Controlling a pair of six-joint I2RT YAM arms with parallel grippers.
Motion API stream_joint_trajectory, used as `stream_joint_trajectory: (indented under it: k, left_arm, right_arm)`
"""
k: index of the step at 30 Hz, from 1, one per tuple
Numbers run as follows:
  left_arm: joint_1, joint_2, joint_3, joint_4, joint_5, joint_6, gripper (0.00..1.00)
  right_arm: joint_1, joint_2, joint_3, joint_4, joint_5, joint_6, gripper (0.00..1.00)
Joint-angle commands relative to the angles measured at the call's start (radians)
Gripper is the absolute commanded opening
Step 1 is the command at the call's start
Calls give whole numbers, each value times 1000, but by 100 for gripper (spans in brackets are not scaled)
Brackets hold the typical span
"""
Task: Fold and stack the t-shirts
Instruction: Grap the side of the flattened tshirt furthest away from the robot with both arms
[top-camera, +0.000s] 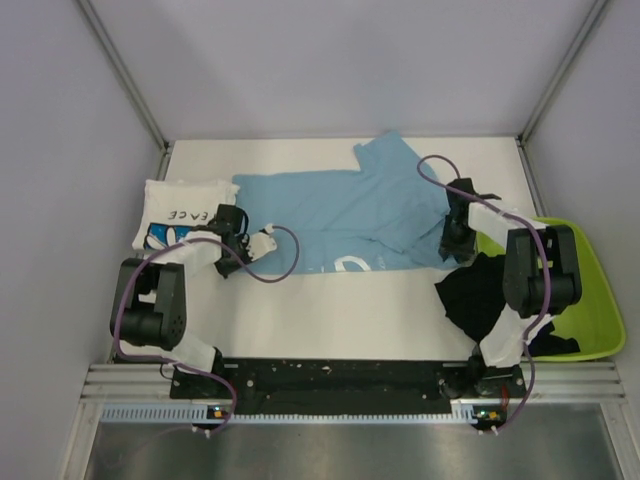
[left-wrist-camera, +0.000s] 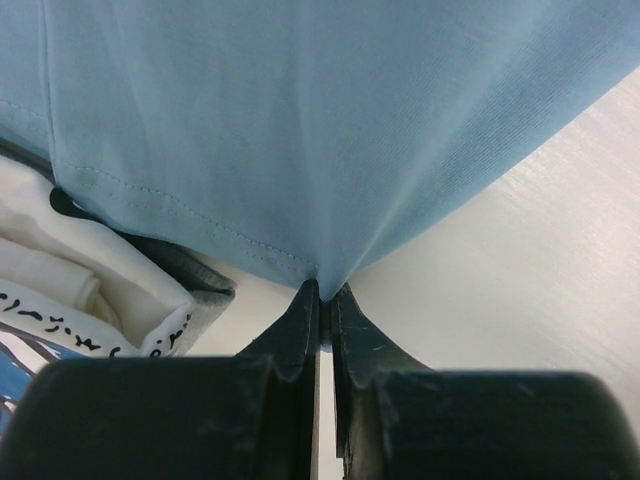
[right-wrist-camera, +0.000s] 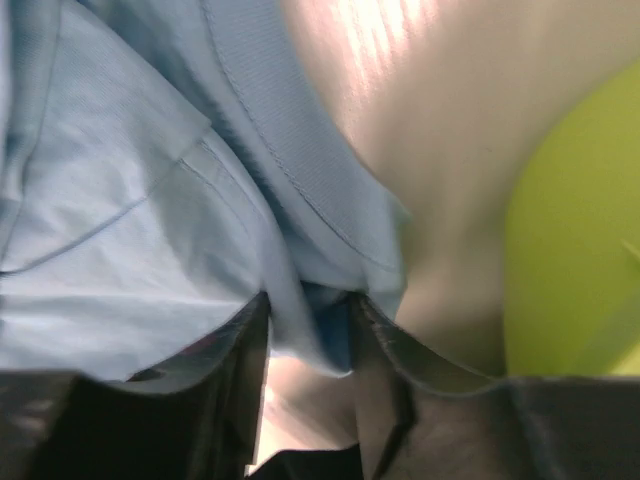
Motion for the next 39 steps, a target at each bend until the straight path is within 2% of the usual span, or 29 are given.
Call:
stream_joint_trajectory:
  k: [1, 3, 6, 16, 20, 22, 24, 26, 30, 32, 36, 39]
  left_arm:
    - [18, -61, -29, 12, 3, 25, 0]
    - [24, -67, -27, -5, -1, 34, 0]
    - [34, -74, -36, -49, 2, 59, 0]
    - [34, -104, -33, -255, 56, 88, 1]
    - [34, -107, 10, -364, 117, 87, 16]
    - [34, -104, 48, -439, 159, 90, 29]
    - [34, -100, 126, -520, 228, 83, 36]
    - [35, -86, 242, -589, 304, 71, 41]
    - [38, -25, 518, -609, 420, -16, 54]
    - [43, 47, 684, -554, 414, -117, 57]
    - [57, 256, 929, -493, 333, -274, 57]
    - [78, 435, 1139, -531, 309, -376, 55]
  right_arm:
    - [-30, 42, -9, 20, 47, 32, 20]
    - [-36, 14, -32, 18, 102, 32, 0]
    - [-38, -56, -72, 21, 161, 37, 0]
    - [-38, -113, -141, -7, 141, 52, 0]
    - [-38, -179, -157, -28, 137, 52, 0]
    - [-36, -200, -161, -43, 111, 38, 16]
    - [-36, -222, -143, -54, 45, 5, 39]
    - [-32, -237, -91, -62, -99, -52, 50]
    - [-3, -246, 133, -66, -306, -146, 61]
    - [-1, -225, 249, -44, -356, -173, 79]
    - [-1, -72, 524, -8, -360, -210, 80]
    - [-3, 118, 742, 1, -330, -206, 79]
